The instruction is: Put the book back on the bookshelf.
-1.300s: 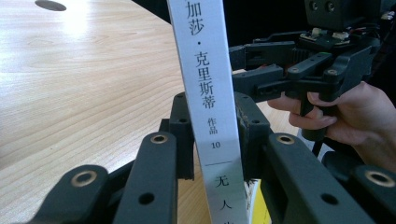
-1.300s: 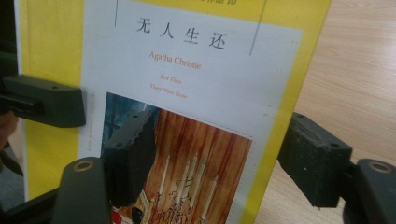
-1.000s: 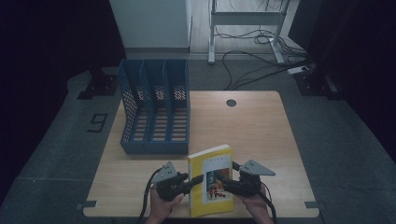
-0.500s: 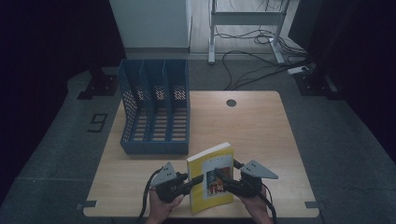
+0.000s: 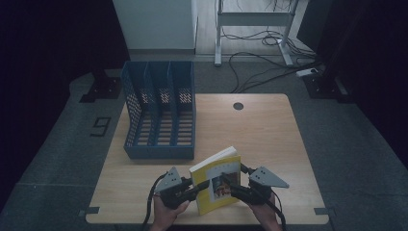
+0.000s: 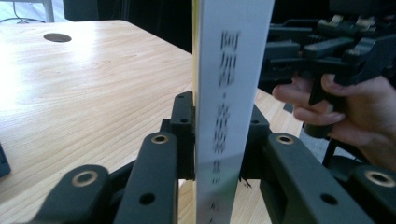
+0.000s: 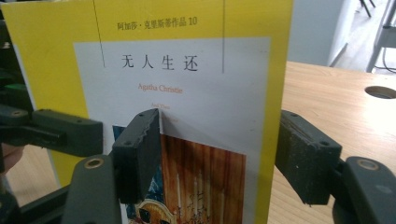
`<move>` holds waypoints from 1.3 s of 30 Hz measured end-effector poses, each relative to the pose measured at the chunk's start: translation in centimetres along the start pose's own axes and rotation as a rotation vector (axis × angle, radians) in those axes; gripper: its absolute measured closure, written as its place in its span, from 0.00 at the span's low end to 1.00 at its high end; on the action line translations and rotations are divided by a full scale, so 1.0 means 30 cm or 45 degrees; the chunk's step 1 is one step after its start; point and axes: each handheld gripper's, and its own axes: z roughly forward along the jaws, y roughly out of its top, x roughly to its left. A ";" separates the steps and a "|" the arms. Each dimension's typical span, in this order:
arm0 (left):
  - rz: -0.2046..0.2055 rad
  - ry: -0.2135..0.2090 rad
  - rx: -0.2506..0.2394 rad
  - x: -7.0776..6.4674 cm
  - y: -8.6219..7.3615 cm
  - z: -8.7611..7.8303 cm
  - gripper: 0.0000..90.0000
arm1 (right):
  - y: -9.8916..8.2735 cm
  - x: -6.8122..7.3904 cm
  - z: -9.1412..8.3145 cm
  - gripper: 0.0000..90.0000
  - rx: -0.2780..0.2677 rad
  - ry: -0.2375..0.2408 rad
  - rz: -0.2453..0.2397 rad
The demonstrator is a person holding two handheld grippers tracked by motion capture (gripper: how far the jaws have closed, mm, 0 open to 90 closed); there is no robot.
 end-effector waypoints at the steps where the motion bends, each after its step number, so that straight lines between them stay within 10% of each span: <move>1: -0.001 -0.004 -0.002 0.000 0.001 0.000 0.80 | 0.000 0.000 0.000 0.38 0.000 0.000 0.000; 39: -0.011 0.035 -0.054 -0.027 0.025 -0.023 0.83 | -0.008 0.012 0.010 0.38 -0.012 0.040 -0.033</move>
